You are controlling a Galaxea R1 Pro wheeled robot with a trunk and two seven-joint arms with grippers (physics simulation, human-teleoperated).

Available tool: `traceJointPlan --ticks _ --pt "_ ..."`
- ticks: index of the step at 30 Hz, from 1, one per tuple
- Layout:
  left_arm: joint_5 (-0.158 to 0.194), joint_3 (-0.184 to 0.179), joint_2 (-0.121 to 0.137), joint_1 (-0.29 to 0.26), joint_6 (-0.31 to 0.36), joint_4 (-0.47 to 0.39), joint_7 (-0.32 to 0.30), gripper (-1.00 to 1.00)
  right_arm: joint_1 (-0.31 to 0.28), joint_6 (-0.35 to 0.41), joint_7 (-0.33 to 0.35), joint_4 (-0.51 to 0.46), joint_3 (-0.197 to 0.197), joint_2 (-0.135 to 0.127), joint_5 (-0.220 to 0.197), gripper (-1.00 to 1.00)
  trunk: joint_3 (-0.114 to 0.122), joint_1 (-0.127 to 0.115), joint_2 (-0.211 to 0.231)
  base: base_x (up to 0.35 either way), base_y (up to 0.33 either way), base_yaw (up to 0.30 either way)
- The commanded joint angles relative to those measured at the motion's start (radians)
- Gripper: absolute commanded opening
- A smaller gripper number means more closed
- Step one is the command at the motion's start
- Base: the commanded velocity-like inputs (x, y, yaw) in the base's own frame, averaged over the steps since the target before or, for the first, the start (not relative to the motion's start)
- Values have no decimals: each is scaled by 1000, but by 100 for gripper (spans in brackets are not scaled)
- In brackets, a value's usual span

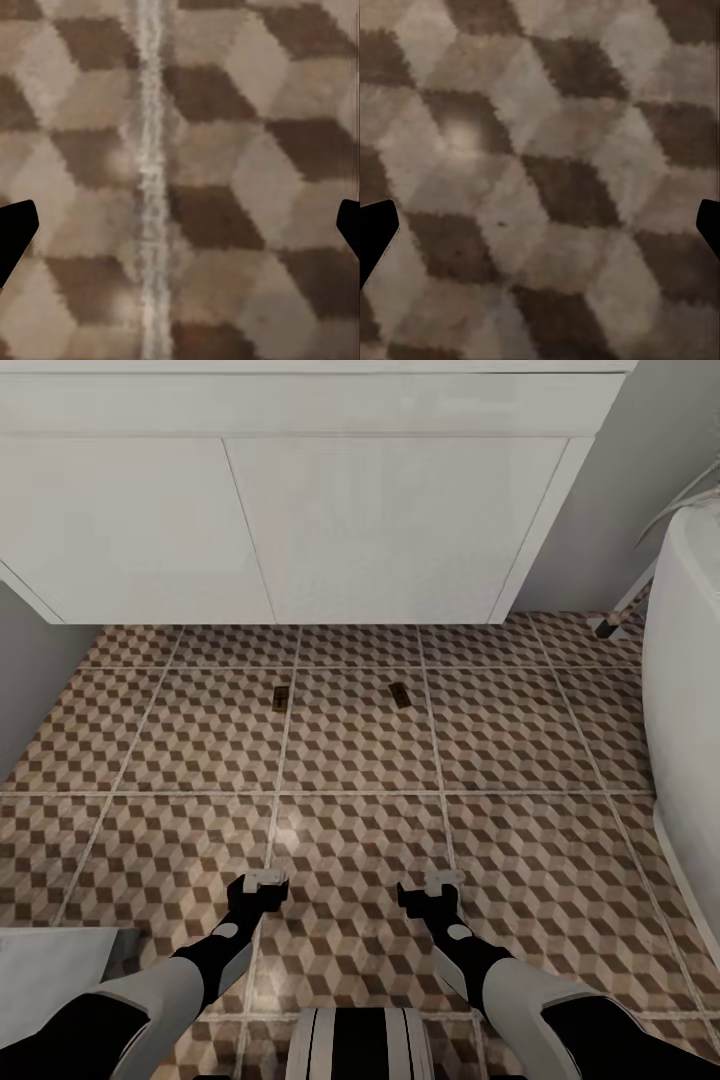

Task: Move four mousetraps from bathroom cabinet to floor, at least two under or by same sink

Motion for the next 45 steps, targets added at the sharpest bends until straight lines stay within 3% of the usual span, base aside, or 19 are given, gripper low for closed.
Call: traceJointPlan --ticks 1,20,32,45 --pt "8 -9 0 0 -3 1 4 100 0 -2 -6 1 8 0 -3 100 3 -1 0 0 0 0" --pt "10 -9 0 0 1 1 10 100 0 -1 -10 9 8 1 -3 100 77 -9 5 0 0 0" --pt "8 -9 0 0 57 -5 5 100 0 -1 -16 15 8 2 -3 100 123 -14 7 0 0 0" --pt "7 -7 -1 0 72 -7 4 100 0 -1 -18 24 8 2 -3 100 174 -20 10 0 0 0"
